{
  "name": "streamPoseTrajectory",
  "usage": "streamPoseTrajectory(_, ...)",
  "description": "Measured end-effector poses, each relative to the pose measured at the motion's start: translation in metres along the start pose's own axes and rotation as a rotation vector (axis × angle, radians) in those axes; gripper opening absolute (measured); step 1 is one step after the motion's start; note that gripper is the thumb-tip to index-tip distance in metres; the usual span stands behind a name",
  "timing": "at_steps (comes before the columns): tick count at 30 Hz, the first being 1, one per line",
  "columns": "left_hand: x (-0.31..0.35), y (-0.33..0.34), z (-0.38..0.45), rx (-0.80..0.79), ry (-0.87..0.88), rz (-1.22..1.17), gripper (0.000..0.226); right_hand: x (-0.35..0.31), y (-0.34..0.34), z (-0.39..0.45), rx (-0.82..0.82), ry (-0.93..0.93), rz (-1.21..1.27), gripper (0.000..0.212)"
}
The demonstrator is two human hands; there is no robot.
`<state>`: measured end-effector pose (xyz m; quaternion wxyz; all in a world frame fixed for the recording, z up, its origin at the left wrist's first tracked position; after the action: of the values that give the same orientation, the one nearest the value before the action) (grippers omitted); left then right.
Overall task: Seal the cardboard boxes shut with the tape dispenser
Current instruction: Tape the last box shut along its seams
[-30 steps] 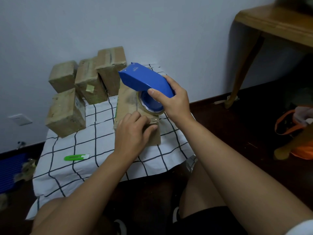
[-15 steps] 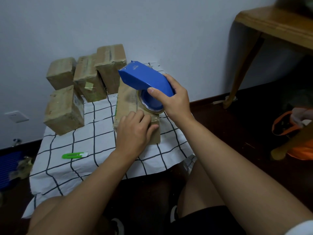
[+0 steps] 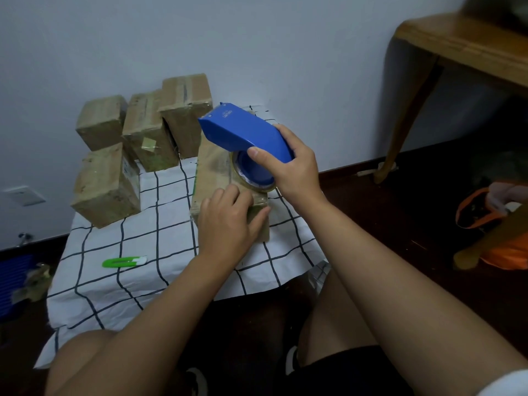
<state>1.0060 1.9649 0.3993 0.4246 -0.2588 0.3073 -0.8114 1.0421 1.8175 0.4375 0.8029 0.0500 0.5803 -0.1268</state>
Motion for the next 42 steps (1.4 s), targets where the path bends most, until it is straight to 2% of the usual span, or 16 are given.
streamPoseTrajectory(9, -0.002, -0.001, -0.001, -0.064, -0.019, -0.021, 0.03, 0.0, 0.0, 0.001, 0.007, 0.007, -0.002, 0.059)
streamPoseTrajectory(15, -0.012, -0.005, -0.004, -0.103, 0.018, -0.095, 0.017, 0.0, 0.003, 0.0, 0.006, 0.003, -0.011, 0.06)
streamPoseTrajectory(25, -0.005, 0.001, 0.002, -0.019, -0.013, -0.031, 0.035, 0.0, 0.002, -0.001, 0.004, 0.005, -0.013, 0.059)
streamPoseTrajectory(31, 0.003, -0.003, 0.003, -0.037, 0.013, 0.05, 0.034, -0.002, 0.003, -0.001, 0.003, -0.001, -0.02, 0.056)
streamPoseTrajectory(35, -0.003, -0.008, 0.001, -0.084, -0.01, -0.022, 0.03, -0.003, 0.002, -0.002, 0.003, 0.007, -0.028, 0.059)
streamPoseTrajectory(39, -0.015, -0.015, 0.005, -0.13, 0.061, -0.07, 0.015, -0.004, 0.002, -0.001, -0.004, 0.003, -0.026, 0.058)
streamPoseTrajectory(42, -0.012, -0.015, 0.007, -0.127, 0.128, -0.025, 0.016, -0.004, 0.003, -0.001, -0.005, -0.001, -0.039, 0.058)
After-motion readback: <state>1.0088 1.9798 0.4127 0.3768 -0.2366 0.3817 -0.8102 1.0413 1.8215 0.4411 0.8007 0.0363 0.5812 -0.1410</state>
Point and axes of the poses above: each hand's wrist, its own z-axis towards the middle knuckle, its own y-axis out of the palm, x = y × z, the point moved 1 cm from there along z, towards the middle knuckle, and after that the axes turned 1 degree about x, right-handed, at the moved point
